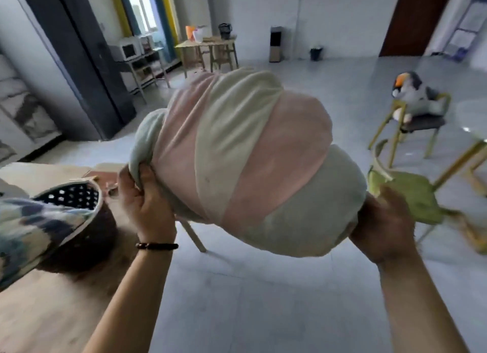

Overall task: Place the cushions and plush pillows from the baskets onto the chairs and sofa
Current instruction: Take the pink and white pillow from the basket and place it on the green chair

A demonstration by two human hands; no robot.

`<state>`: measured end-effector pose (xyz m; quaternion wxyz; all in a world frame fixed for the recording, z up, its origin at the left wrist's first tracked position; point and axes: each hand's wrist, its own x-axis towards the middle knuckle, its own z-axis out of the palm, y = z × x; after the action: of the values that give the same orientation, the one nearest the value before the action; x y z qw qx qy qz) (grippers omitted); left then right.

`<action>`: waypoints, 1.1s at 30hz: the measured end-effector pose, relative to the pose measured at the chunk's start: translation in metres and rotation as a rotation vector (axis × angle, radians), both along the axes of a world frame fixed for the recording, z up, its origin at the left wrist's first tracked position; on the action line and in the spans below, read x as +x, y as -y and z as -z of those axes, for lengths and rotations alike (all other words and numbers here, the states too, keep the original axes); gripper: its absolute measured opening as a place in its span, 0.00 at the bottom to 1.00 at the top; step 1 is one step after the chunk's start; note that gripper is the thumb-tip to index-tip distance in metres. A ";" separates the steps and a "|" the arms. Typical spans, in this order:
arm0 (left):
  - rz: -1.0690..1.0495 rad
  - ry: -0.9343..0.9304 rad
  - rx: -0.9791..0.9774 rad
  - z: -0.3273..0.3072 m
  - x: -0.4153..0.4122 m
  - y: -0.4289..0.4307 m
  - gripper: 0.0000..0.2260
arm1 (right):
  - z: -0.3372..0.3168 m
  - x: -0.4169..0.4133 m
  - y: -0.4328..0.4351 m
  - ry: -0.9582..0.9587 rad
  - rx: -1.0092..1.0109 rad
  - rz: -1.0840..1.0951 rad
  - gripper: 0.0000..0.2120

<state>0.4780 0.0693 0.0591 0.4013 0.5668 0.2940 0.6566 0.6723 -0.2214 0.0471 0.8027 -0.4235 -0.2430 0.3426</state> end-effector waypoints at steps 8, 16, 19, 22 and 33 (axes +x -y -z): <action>0.416 -0.051 -0.044 0.017 0.235 0.153 0.05 | 0.026 0.116 0.148 0.128 -0.442 0.788 0.30; 0.789 -0.153 -0.133 0.048 0.425 0.233 0.21 | 0.063 0.238 0.251 0.152 -0.429 1.268 0.39; 0.930 -0.195 -0.282 0.068 0.505 0.255 0.40 | 0.080 0.295 0.274 0.224 -0.488 1.318 0.41; 1.039 -0.293 -0.402 0.078 0.591 0.270 0.32 | 0.079 0.361 0.290 0.259 -0.583 1.285 0.42; 1.282 -0.395 -0.429 0.067 0.847 0.305 0.21 | 0.058 0.603 0.349 0.296 -0.712 1.292 0.41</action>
<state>1.3254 -0.2357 -0.0077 0.7513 0.6452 0.0926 0.1032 1.2758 -0.5699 -0.0108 0.6174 -0.7574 0.0737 -0.1991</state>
